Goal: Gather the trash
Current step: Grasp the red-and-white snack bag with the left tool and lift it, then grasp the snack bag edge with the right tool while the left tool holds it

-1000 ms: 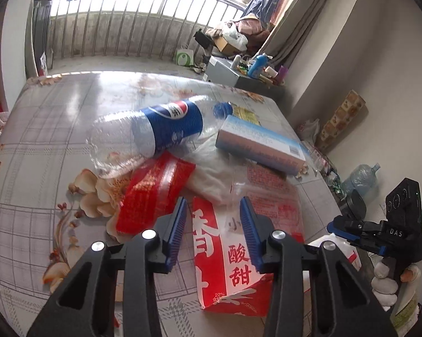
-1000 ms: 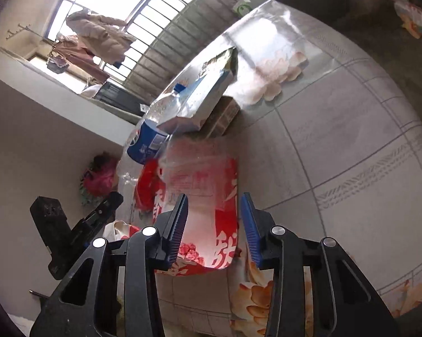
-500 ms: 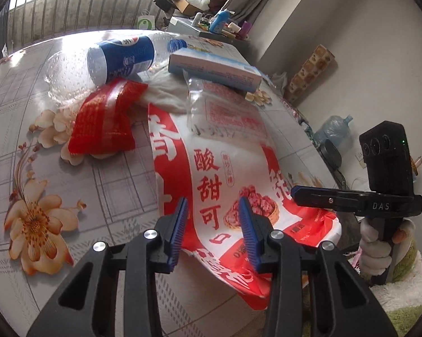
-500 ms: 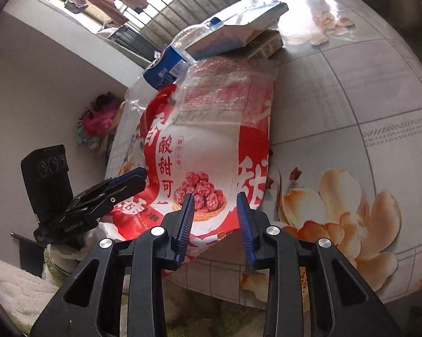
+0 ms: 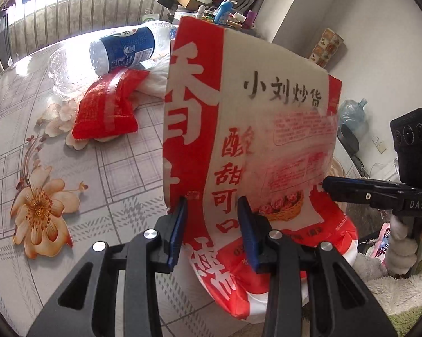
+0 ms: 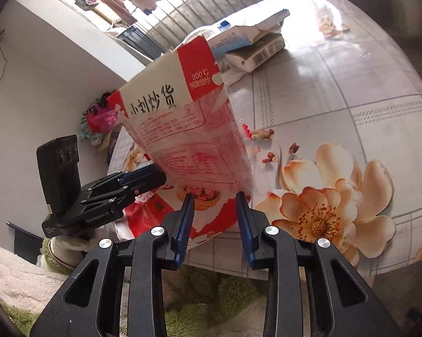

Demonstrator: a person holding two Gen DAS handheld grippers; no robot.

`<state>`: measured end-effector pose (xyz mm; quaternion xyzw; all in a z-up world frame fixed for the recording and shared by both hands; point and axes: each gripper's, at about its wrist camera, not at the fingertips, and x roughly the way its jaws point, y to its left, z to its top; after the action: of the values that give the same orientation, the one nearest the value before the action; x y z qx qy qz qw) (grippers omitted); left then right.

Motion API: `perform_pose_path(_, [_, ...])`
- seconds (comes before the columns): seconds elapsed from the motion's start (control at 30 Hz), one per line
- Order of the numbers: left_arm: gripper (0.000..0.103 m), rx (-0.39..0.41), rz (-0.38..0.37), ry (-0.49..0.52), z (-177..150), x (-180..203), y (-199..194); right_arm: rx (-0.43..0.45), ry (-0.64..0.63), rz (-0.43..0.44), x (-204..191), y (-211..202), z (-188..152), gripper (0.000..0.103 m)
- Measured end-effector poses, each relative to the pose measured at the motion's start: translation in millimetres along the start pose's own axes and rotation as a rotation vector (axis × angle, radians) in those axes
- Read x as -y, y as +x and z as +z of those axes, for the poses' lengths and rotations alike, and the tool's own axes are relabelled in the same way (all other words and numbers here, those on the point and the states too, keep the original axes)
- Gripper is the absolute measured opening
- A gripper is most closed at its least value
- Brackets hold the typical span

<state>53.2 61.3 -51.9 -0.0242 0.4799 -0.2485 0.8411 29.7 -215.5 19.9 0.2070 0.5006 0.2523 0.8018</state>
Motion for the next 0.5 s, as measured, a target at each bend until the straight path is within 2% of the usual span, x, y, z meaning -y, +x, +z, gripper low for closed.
perform_pose_path(0.17, [0.035, -0.003, -0.006, -0.008, 0.0, -0.5, 2.0, 0.058, 0.017, -0.046, 17.6, -17.2, 6.7, 0.035])
perform_pose_path(0.3, [0.035, -0.004, -0.002, -0.005, 1.2, 0.8, 1.7, 0.049, 0.086, 0.014, 32.4, -15.0, 10.0, 0.040])
perform_pose_path(0.37, [0.035, -0.005, -0.005, -0.010, 2.5, 0.3, 1.7, 0.040, 0.085, 0.025, 26.4, -5.9, 6.1, 0.041])
perform_pose_path(0.5, [0.035, -0.006, -0.007, -0.012, 5.4, -1.9, 2.7, 0.052, 0.049, -0.027, 19.8, -1.4, 6.3, 0.041])
